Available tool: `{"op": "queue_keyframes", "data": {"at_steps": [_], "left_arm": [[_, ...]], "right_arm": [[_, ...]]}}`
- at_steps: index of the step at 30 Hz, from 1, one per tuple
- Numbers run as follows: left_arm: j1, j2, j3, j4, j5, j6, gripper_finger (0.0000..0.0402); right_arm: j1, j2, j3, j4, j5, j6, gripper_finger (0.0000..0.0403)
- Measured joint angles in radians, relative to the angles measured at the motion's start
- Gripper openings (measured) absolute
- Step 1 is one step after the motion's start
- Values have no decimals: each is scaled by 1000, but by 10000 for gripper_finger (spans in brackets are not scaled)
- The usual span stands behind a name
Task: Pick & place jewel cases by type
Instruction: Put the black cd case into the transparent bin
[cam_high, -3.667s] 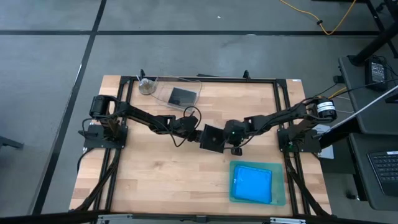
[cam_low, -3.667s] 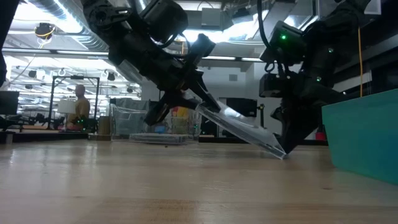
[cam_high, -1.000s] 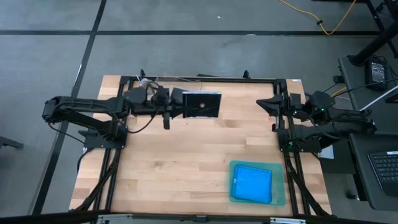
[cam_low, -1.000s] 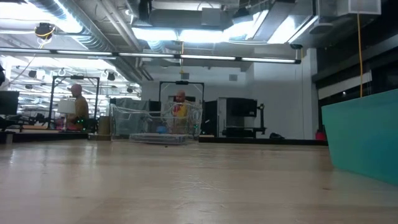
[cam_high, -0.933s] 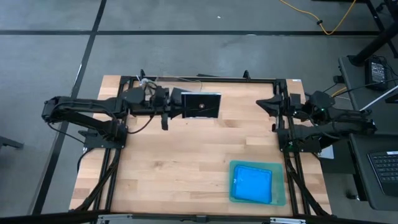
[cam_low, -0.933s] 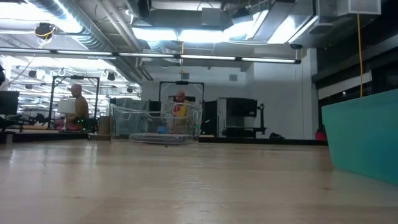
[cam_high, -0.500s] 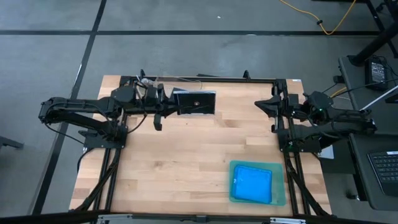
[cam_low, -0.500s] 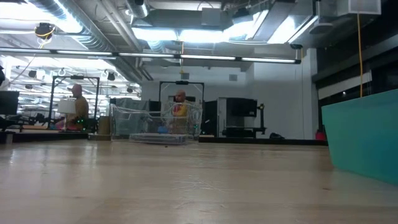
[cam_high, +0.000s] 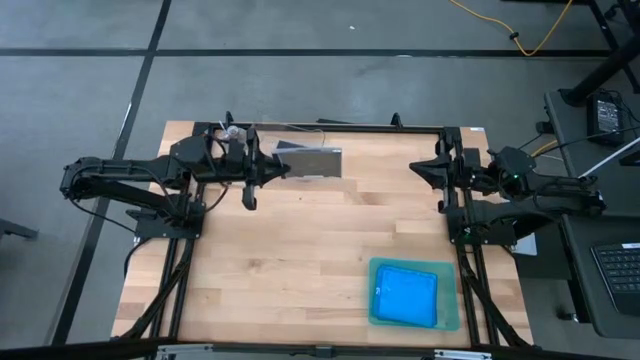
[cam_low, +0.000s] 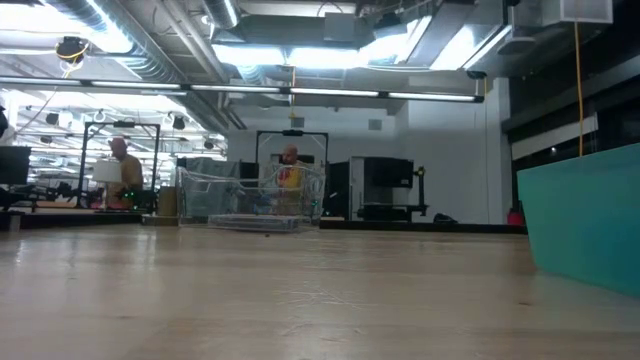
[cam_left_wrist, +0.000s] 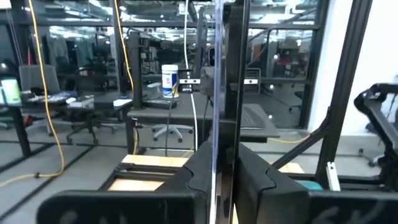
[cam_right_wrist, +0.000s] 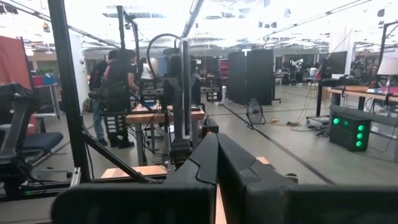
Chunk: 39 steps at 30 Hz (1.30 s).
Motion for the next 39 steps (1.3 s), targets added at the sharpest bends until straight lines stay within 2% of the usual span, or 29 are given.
{"op": "queue_keyframes", "data": {"at_steps": [9,23,39], "left_arm": [[0,1,13,-13,0,116,26],[0,2,78,-12,-4,399,26],[-43,2,78,-70,-121,828,26]], "right_arm": [[0,0,0,-1,0,57,7],[0,0,0,-84,-8,140,7],[0,-1,0,-95,-8,208,7]]}}
